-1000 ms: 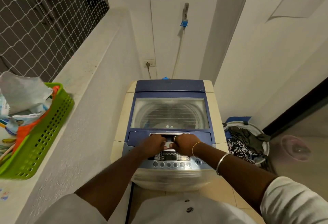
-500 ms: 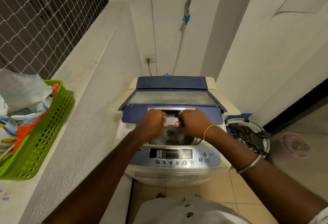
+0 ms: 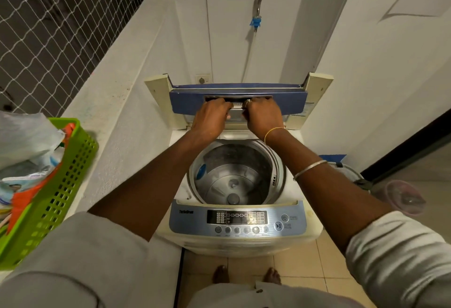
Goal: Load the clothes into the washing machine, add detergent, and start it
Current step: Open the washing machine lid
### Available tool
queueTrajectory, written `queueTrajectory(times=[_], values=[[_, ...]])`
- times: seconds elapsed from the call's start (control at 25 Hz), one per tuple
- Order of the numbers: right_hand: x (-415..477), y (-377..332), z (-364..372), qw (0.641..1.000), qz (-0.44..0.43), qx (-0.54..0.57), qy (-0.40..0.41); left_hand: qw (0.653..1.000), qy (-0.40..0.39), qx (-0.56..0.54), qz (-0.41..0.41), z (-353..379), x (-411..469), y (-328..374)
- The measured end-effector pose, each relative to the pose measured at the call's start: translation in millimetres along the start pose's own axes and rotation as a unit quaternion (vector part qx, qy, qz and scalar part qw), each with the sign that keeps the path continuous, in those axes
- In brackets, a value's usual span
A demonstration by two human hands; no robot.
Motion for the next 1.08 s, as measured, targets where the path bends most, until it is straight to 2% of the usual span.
queueTrajectory(times=[0.28,0.52,0.68,0.76,0.84,0.96,1.04,1.08], values=[[33,12,23,0.999,0.030,0.018,-0.021,1.000,-0.009,0.012,0.007,27,25,-17],[42,18,42,0.998,0.013,0.058,-0.016,1.000,0.001,-0.025,0.006,41,35,-26],[43,24,46,0.994,0.016,0.102,-0.045,0.998,-0.032,-0.058,0.004,39,42,-30],[41,22,41,0.990,0.019,0.136,-0.035,0.996,-0.040,-0.081,0.006,37,42,-32],[33,19,34,0.985,0.036,0.170,0.004,0.994,-0.028,-0.103,-0.002,35,35,-34],[8,16,33,0.976,0.060,0.196,0.066,0.989,0.040,-0.139,-0.027,29,3,-34],[-15,13,45,0.979,0.077,0.185,0.038,0.985,0.068,-0.157,-0.033,35,-30,-33],[-28,12,53,0.982,0.082,0.168,0.006,0.985,0.055,-0.157,-0.041,43,-47,-32]])
Point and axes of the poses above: each hand's wrist, its own x-axis towards the middle knuckle, its own z-axis out of the palm, y = z × x, the point moved 3 cm from there along x, towards the middle knuckle, and after that the axes turned 5 degrees about y, right-handed, at the moved point
